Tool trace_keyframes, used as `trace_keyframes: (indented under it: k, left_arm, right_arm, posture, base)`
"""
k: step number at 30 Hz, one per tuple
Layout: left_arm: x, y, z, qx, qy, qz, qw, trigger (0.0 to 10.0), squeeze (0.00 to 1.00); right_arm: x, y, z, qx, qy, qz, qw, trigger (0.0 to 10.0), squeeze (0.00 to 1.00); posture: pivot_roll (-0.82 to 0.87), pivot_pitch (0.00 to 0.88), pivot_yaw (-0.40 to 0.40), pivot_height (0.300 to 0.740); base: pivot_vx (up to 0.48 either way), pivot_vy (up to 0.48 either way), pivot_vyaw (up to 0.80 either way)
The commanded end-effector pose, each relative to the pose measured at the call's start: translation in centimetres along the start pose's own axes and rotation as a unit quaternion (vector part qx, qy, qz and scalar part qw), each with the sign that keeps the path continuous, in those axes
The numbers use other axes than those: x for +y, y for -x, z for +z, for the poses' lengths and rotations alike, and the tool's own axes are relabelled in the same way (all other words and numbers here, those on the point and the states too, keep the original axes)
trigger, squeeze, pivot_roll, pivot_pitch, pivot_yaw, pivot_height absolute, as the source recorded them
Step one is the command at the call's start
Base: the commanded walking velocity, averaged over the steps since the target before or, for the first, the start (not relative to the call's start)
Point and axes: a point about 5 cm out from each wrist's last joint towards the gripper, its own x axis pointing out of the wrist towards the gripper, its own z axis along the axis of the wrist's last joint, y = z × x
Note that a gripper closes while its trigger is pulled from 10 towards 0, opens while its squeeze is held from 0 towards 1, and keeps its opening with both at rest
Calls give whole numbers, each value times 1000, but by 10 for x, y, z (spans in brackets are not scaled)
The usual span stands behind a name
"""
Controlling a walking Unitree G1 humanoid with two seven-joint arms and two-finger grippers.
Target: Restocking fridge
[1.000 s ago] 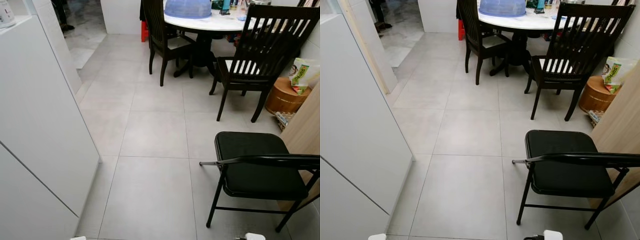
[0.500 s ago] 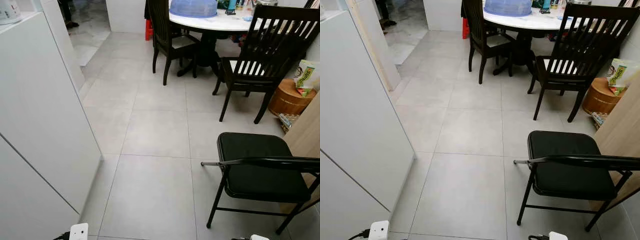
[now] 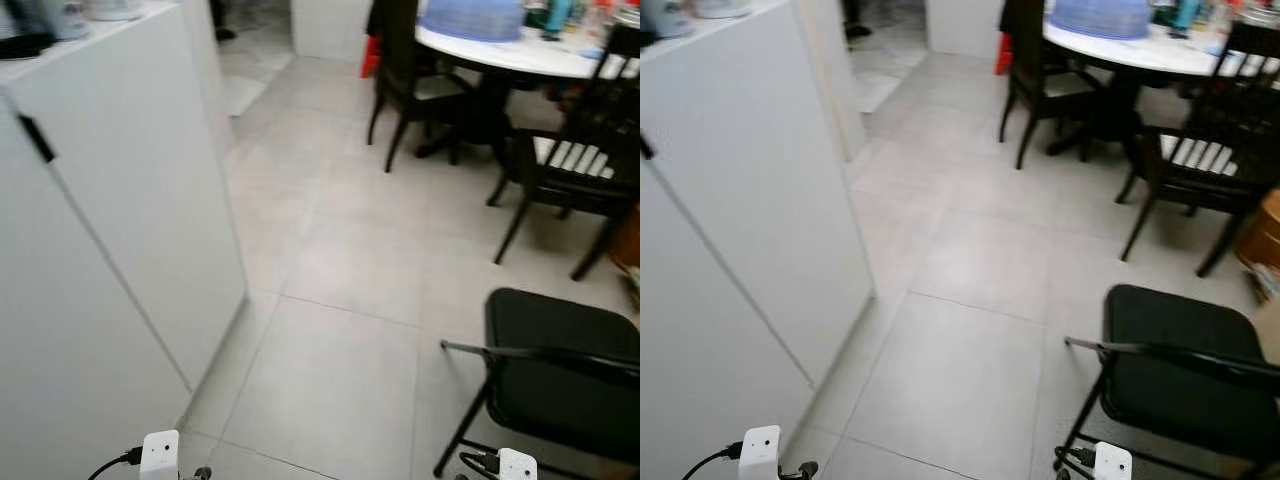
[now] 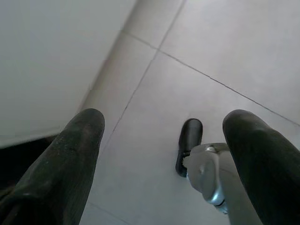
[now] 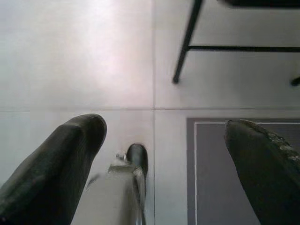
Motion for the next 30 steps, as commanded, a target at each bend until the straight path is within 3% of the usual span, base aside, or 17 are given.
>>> trace_keyframes:
  k: [1, 30]
  left_arm:
    - [1, 0, -3, 11, -4, 3, 1000, 10000, 0]
    - [-1, 1, -11, 29, -12, -3, 1000, 10000, 0]
  right_arm:
    - [-1, 3, -11, 12, -4, -1, 1000, 10000, 0]
    - [-1, 1, -6, 15, 28, 8, 999, 10000, 0]
  posture:
    - [15, 0, -43, 740]
    - [16, 0, -61, 740]
  base:
    - [0, 0, 800]
    - [0, 0, 800]
